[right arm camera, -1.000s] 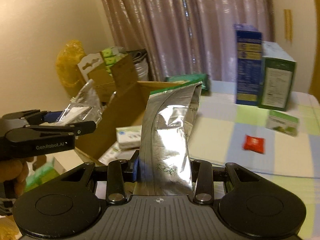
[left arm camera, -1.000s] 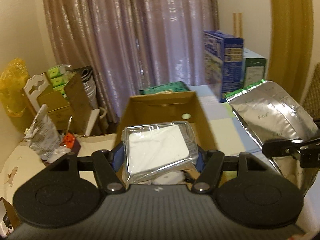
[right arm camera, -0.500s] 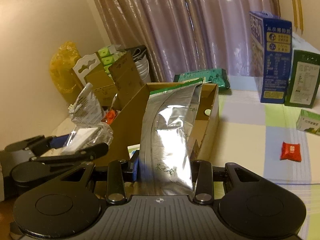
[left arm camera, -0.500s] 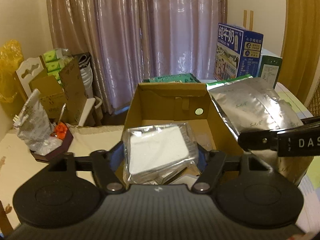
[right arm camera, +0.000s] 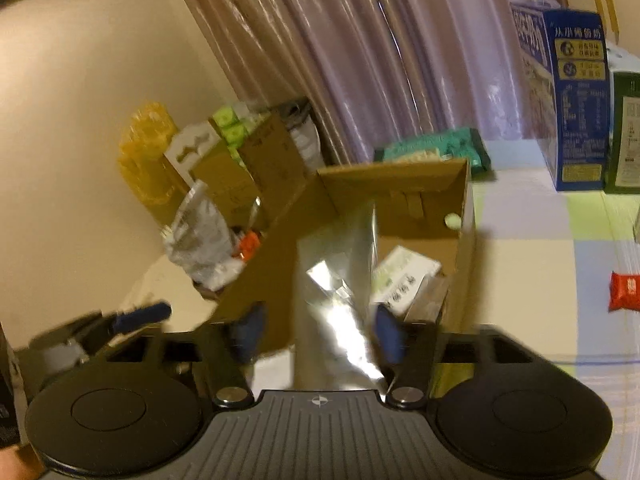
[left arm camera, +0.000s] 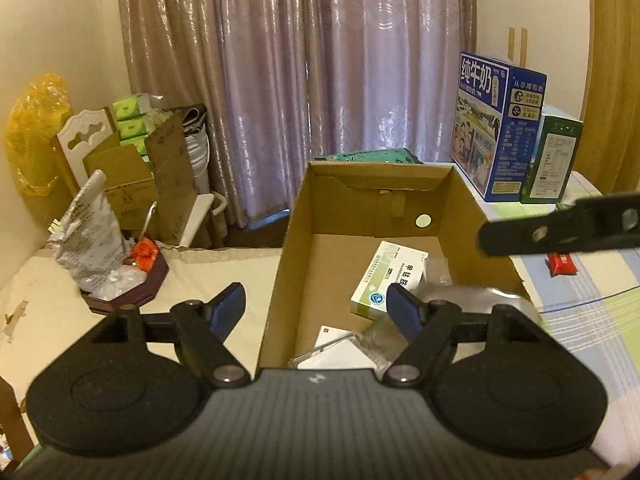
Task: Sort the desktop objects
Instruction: 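Open the left gripper over the cardboard box while the right releases the foil bag, then return both tools from the cardboard box to the table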
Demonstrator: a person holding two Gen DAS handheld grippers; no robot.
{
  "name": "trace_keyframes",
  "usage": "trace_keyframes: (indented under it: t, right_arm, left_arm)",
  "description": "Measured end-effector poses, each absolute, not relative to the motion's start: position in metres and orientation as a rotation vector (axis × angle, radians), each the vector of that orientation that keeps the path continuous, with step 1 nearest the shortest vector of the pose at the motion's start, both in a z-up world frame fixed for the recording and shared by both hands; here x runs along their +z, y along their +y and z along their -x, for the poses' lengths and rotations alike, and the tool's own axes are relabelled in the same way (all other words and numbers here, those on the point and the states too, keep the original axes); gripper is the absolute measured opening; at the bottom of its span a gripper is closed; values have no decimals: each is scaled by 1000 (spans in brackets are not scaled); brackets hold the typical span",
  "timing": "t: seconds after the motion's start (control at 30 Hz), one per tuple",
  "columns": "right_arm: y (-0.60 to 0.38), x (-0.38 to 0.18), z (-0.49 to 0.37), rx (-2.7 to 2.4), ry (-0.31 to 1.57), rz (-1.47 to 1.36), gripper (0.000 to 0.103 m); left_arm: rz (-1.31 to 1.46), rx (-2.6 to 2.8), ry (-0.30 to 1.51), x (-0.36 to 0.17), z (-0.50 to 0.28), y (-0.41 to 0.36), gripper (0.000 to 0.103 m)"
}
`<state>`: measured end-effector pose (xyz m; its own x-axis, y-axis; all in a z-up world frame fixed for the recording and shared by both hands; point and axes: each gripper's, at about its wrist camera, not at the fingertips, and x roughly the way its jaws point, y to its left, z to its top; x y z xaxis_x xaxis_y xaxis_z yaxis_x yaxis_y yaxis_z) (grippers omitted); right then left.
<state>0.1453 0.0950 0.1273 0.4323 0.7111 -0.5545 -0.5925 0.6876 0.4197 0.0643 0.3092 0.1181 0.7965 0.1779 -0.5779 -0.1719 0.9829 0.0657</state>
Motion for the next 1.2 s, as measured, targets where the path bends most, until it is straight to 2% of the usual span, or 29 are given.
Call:
trace_keyframes:
  t: [0.3, 0.63, 0.93, 1.2]
  right_arm:
    - [14, 132, -131, 761, 719, -116, 85]
    - [-147, 104, -129, 521, 796, -124, 91]
    - [-264, 86, -150, 368, 813, -173, 93]
    - [-303, 59, -183, 325, 780, -176, 93]
  left_arm:
    - [-28, 146, 589, 141, -42, 263, 75]
    - [-85, -33, 575, 150, -49, 140, 80]
    - [-96, -141, 635, 107, -102, 34, 85]
    - [-66, -121, 679, 46, -160, -3, 87]
